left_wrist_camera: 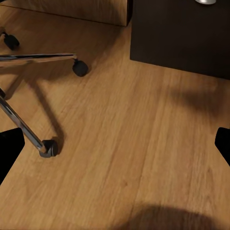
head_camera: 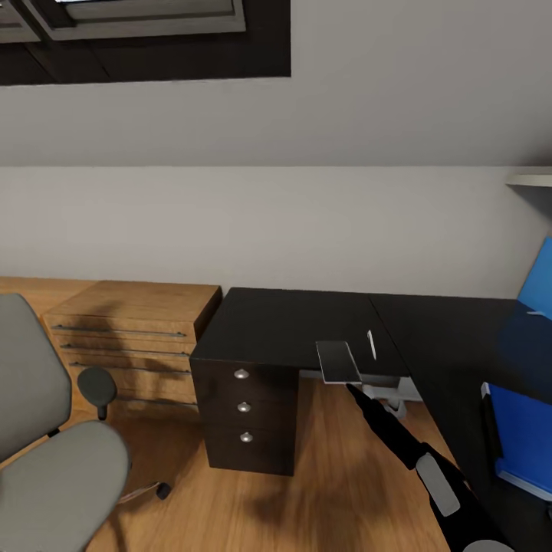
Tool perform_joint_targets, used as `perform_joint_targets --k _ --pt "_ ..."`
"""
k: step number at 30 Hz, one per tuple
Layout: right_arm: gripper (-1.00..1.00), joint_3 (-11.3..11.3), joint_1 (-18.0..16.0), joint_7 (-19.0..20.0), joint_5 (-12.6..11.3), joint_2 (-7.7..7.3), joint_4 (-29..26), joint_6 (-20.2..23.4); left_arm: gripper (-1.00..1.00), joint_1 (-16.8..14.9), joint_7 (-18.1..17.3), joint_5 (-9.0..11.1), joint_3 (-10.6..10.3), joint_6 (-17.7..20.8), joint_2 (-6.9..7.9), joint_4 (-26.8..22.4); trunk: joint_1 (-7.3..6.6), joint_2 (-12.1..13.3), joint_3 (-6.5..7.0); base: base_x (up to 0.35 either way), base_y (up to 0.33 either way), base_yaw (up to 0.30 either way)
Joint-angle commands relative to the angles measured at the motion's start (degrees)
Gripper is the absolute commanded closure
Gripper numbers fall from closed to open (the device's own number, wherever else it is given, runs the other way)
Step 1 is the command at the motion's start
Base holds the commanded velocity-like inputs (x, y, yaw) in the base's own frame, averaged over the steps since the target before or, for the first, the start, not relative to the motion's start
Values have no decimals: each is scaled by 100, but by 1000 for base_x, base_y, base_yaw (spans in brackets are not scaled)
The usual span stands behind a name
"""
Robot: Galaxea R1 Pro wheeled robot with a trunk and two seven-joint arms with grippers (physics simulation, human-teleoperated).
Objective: In the bedroom, organize the workspace by keeping the computer under the desk, ensuring the monitor is on the desk, placing the keyboard on the desk next to the monitor, placing the mouse on the desk next to the keyboard, moving the folder from the swivel chair onto the desk next to the mouse, stacking the notebook on top of the folder with the pen on top of the notebook, and positioning the swivel chair next to the desk.
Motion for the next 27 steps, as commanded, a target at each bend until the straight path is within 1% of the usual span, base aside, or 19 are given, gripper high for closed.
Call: perform_joint_targets --k 1,6,10,14,20,26,27 --pt "-100 -7 -4 8 -49 0 2 50 -100 -3 55 -62 14 -10 -1 1 22 -44 -24 0 0 0" --pt "-100 -9 -4 0 -47 2 -1 13 -100 -3 59 -61 14 -8 -1 2 132 -245 -114 0 0 0" --pt "-100 -44 -4 -11 -46 7 0 -105 -100 -3 60 -60 13 -12 -1 2 220 -405 -186 0 0 0" --pt "-100 -171 -4 -83 -47 13 11 -196 -100 -3 61 -56 13 -13 -1 2 308 -566 -258 0 0 0" --pt "-100 -453 -4 -254 -59 32 28 -196 -100 -3 57 -52 13 -14 -1 4 440 -806 -365 0 0 0" --pt "-100 -564 -4 -360 -67 41 35 -178 -100 -3 48 -55 13 -14 -1 3 571 -1047 -473 0 0 0" --pt "-100 -572 -4 -370 -67 42 35 -171 -100 -3 47 -56 13 -14 -1 5 571 -1047 -473 0 0 0"
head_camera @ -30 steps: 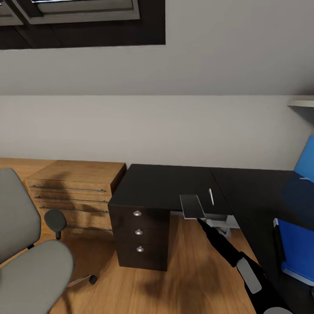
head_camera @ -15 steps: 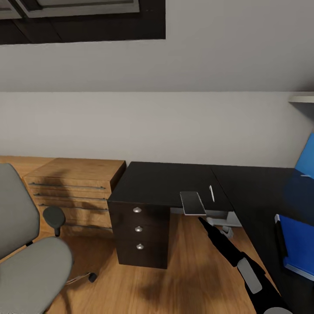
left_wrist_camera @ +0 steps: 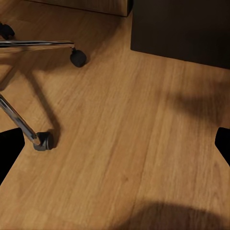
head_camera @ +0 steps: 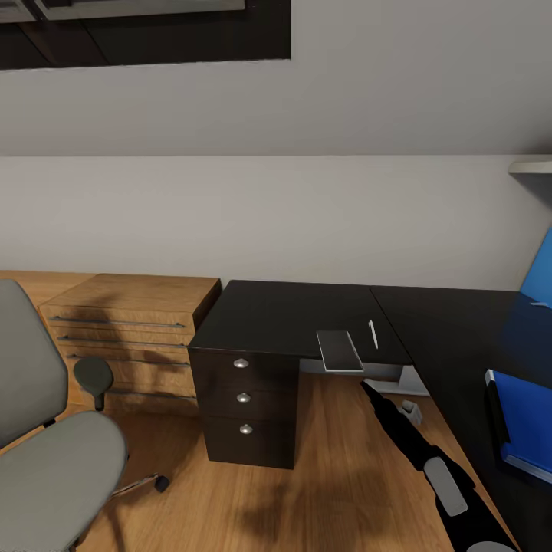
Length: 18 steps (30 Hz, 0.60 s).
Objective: In the bedroom, organize the workspace by keeping the computer under the desk, ensuring the monitor is on the desk, placing the keyboard on the desk next to the monitor, placing the mouse on the desk next to the keyboard, moving the folder from the swivel chair onto the desk next to the mouse, stacking the notebook on top of the folder with the pen on top of the notebook, and positioning the swivel chair next to the desk.
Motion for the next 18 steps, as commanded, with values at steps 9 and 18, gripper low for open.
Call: perform_joint_targets --k 9,18 --pt "-100 -132 -4 -87 -63 10 4 11 -100 -3 36 -66 14 -17 -1 -1 -1 -3 -6 0 0 0" --pt "-100 -390 -4 -627 -515 68 127 19 -100 -3 33 -66 14 -20 -1 -2 -1 -3 -6 0 0 0"
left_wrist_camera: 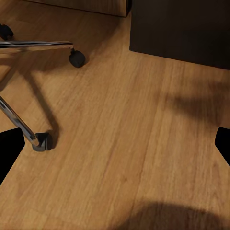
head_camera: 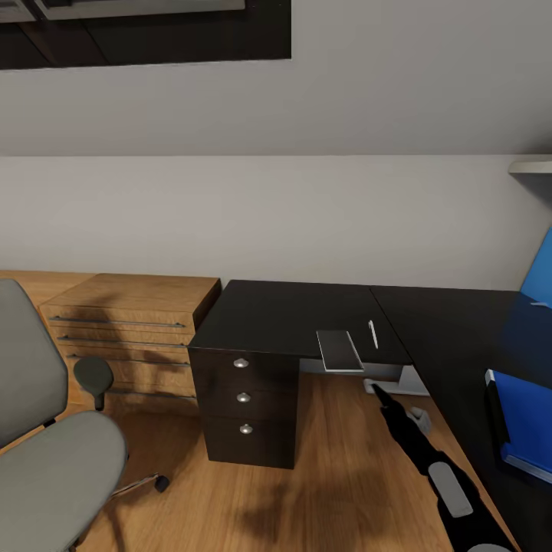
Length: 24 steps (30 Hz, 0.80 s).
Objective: In the bedroom, organize the workspace by keeping the computer under the desk, ensuring the monitor is on the desk, placing the keyboard on the desk next to the monitor, placing the mouse on the desk next to the keyboard, moving the folder from the swivel chair onto the desk next to the mouse, stacking the notebook on top of the folder with the pen on top of the notebook, and positioning the swivel chair next to the desk.
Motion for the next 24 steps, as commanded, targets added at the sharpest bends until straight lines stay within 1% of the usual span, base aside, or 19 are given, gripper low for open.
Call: perform_joint_targets --k 1,3,7,11,16,20,24 --pt "-100 -22 -6 -22 -139 8 8 57 -100 -3 55 -62 13 -11 -1 1 -1 -3 -6 0 0 0" --pt "-100 -34 -9 -124 -330 27 22 61 -100 -3 55 -62 13 -11 -1 4 -1 -3 -6 0 0 0" --pt "-100 -36 -17 -259 -477 85 20 66 -100 -3 55 -64 13 -10 -1 4 -1 -3 -6 0 0 0" --pt "-100 -39 -34 -340 -519 131 38 60 -100 -3 54 -63 15 -10 -1 3 -1 -3 -6 0 0 0" --pt "-100 -42 -51 -549 -546 182 88 51 -100 -3 53 -69 14 -16 -1 2 -1 -3 -6 0 0 0" --pt "-100 -45 -55 -618 -553 233 100 53 -100 -3 48 -70 13 -27 0 1 -1 -3 -6 0 0 0" --pt "-100 -50 -56 -633 -556 253 104 60 -100 -3 47 -71 9 -34 5 5 -1 -3 -6 0 0 0"
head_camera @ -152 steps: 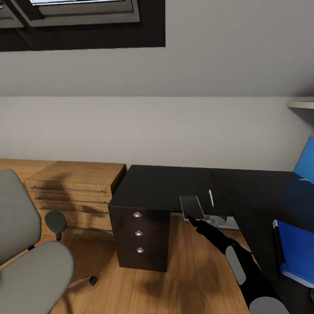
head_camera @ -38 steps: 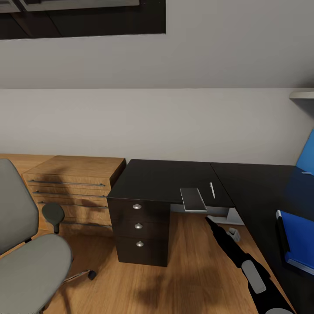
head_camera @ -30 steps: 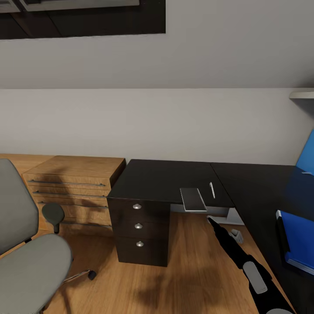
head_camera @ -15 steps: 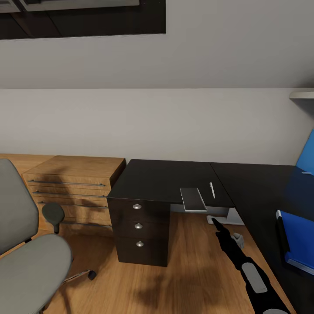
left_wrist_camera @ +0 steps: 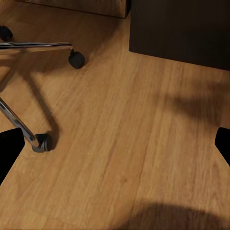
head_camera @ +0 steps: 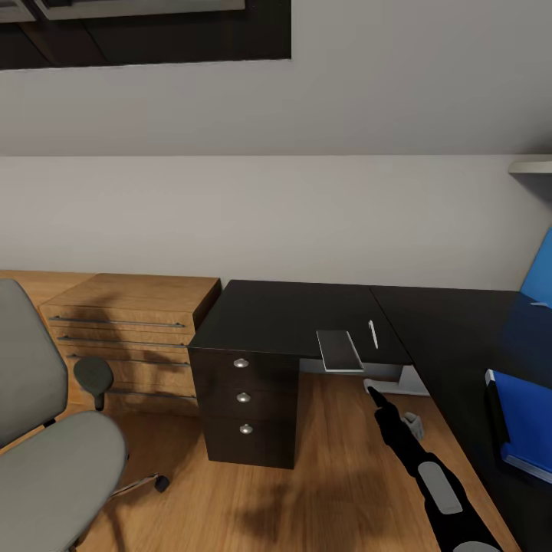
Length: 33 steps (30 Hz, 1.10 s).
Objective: In the bedroom, organize the workspace by keeping the computer under the desk, ensuring the monitor is on the desk, placing the keyboard on the desk next to the monitor, placing the mouse on the desk next to the keyboard, moving the folder from the swivel chair onto the desk next to the mouse, stacking the notebook on top of the folder with the pen on top of the notebook, and positioning the swivel chair next to the desk.
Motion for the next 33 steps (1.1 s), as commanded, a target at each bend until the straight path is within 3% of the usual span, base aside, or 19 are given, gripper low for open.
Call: perform_joint_targets --k 1,33 --pt "-100 -19 -4 13 -52 5 1 57 -100 -3 56 -62 11 -12 -1 1 -1 -3 -6 0 0 0" --pt "-100 -14 -5 -4 -20 9 14 57 -100 -3 48 -68 6 -19 7 -1 -1 -3 -6 52 62 0"
